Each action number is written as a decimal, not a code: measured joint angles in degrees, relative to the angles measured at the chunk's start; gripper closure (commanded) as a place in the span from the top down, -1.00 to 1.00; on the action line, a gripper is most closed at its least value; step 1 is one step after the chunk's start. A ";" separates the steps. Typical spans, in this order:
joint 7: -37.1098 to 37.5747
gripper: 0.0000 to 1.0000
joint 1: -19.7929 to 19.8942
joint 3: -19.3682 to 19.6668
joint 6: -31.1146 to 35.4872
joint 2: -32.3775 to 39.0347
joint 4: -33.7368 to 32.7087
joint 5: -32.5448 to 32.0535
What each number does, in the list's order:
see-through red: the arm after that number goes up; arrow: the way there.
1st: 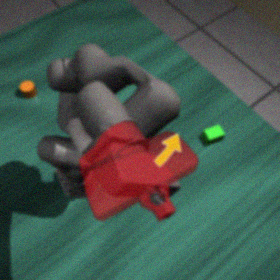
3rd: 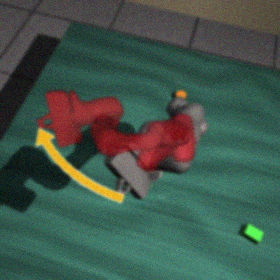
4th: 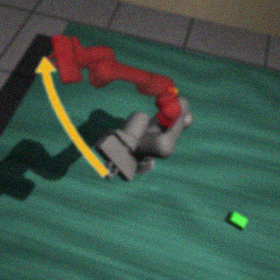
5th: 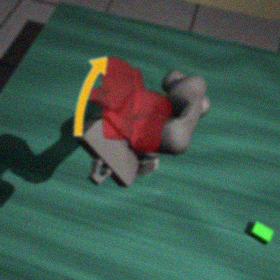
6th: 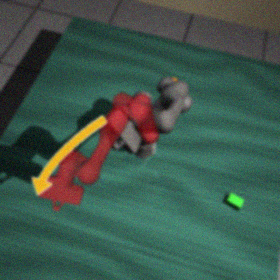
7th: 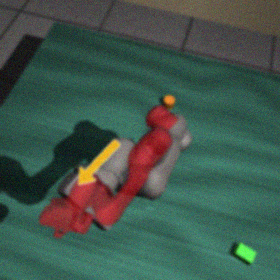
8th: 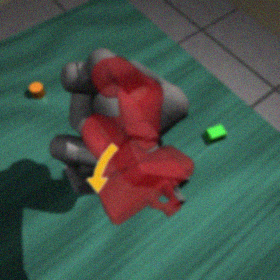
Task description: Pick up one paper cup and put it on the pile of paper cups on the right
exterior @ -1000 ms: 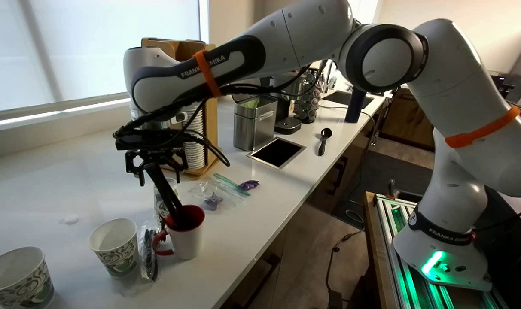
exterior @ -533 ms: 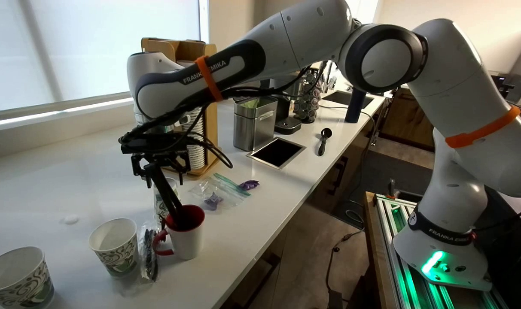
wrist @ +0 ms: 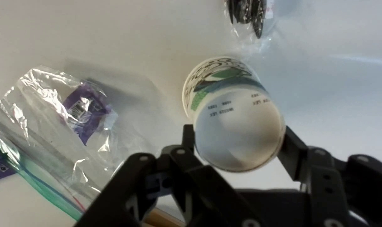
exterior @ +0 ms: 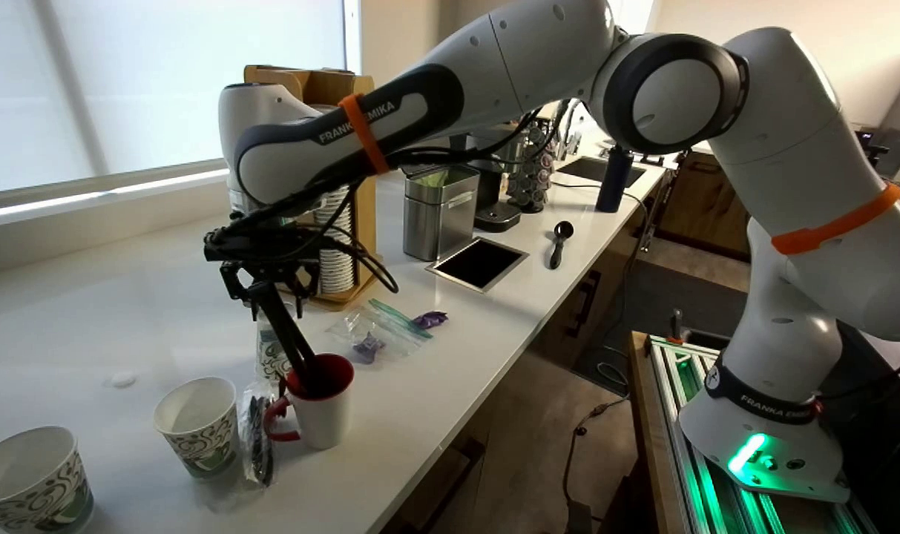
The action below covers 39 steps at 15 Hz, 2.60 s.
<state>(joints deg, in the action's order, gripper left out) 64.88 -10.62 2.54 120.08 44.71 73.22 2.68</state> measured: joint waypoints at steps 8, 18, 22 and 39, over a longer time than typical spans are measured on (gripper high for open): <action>-1.90 -0.20 2.24 -0.75 2.78 -18.38 7.93 3.86; -8.47 -0.20 9.18 -2.10 -7.73 -34.34 14.74 13.40; -8.30 -0.20 10.40 -0.89 -3.90 -35.72 11.05 13.75; -2.33 -0.20 14.55 2.39 -11.61 -37.36 -4.15 13.63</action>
<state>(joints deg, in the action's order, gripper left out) 62.55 3.93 4.93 108.47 7.36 69.07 16.31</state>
